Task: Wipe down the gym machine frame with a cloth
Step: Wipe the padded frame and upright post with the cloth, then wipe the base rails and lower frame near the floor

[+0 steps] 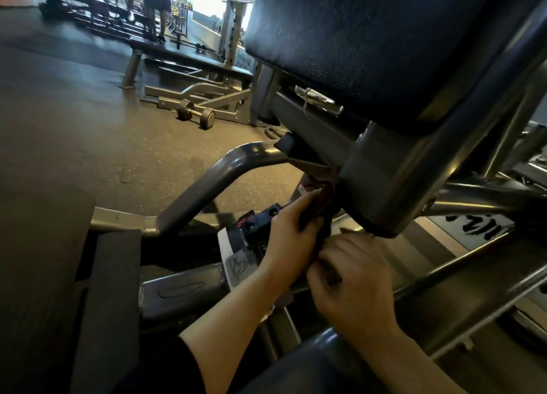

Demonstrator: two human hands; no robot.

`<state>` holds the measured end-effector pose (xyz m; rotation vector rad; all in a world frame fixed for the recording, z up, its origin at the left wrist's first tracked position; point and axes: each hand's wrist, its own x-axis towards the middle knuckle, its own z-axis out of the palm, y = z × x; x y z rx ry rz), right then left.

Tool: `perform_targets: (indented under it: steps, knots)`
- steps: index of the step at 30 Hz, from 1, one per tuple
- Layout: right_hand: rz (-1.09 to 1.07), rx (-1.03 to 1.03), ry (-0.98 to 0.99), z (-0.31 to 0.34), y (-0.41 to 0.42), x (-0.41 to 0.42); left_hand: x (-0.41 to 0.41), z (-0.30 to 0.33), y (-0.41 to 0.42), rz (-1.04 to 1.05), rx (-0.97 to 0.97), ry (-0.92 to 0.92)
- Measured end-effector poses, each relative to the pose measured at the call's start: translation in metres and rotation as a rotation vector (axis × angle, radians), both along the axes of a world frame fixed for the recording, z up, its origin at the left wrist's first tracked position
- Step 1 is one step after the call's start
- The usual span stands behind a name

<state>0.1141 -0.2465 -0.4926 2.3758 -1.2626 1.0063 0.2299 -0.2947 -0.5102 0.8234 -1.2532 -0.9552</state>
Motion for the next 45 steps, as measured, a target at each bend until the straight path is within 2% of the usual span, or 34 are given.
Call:
perform_targets:
  steps: [2, 4, 6, 9, 11, 13, 14, 16, 17, 18, 19, 22, 27, 29, 32, 34, 38, 40, 43, 45]
  knots:
    - [-0.07, 0.073, -0.261, -0.022, 0.017, 0.003, 0.002, -0.02, 0.024, -0.086, 0.01, -0.091]
    - [-0.196, 0.263, -0.516, -0.044, 0.032, 0.005, -0.003, -0.043, 0.051, -0.146, 0.027, -0.126]
    - [-0.207, 0.531, -0.728, -0.062, 0.041, 0.007, -0.015, -0.063, 0.073, -0.16, 0.102, -0.042]
    - [-0.239, 0.664, -0.847, -0.066, 0.046, 0.004, -0.031, -0.077, 0.09, -0.296, 0.253, 0.104]
    - [-0.249, 0.607, -0.804, -0.063, 0.046, -0.004, -0.036, -0.086, 0.093, -0.392, 0.297, 0.132]
    - [-0.306, 0.435, -0.703, -0.058, 0.048, -0.021, -0.039, -0.1, 0.093, -0.435, 0.316, 0.04]
    - [-0.363, 0.333, -0.637, -0.055, 0.047, -0.033, -0.041, -0.107, 0.09, -0.415, 0.321, -0.132]
    - [-0.536, 0.174, -0.44, -0.055, 0.042, -0.066, -0.051, -0.116, 0.086, -0.369, 0.297, -0.653]
    - [-0.619, 0.159, -0.292, -0.059, 0.037, -0.083, -0.057, -0.12, 0.085, -0.343, 0.255, -0.872]
    - [-0.674, 0.195, -0.146, -0.066, 0.032, -0.099, -0.064, -0.122, 0.084, -0.323, 0.218, -0.978]
    - [-0.698, 0.268, -0.05, -0.075, 0.03, -0.111, -0.071, -0.123, 0.084, -0.298, 0.201, -0.995]
    - [-0.636, 0.401, 0.026, -0.099, 0.038, -0.118, -0.087, -0.134, 0.083, -0.193, 0.181, -0.922]
    - [-0.285, 0.434, 0.314, -0.105, 0.061, -0.125, -0.087, -0.15, 0.079, -0.082, 0.109, -0.86]
    - [-0.325, 0.427, 0.244, -0.096, 0.044, -0.145, -0.085, -0.15, 0.078, -0.088, 0.115, -0.871]
    - [-0.647, 0.476, -0.032, -0.075, 0.008, -0.166, -0.084, -0.149, 0.079, -0.089, 0.127, -0.874]
    - [-0.727, 0.485, -0.012, -0.074, 0.001, -0.156, -0.085, -0.148, 0.081, -0.069, 0.139, -0.877]
    - [-0.424, 0.481, 0.291, -0.092, 0.042, -0.094, -0.085, -0.144, 0.086, -0.049, 0.129, -0.845]
    - [-0.312, 0.519, 0.366, -0.096, 0.061, -0.083, -0.084, -0.14, 0.089, -0.051, 0.12, -0.805]
    - [-0.299, 0.544, 0.36, -0.085, 0.043, -0.111, -0.085, -0.136, 0.089, -0.024, 0.145, -0.825]
    - [-0.447, 0.535, 0.199, -0.072, 0.015, -0.147, -0.088, -0.135, 0.09, -0.031, 0.18, -0.845]
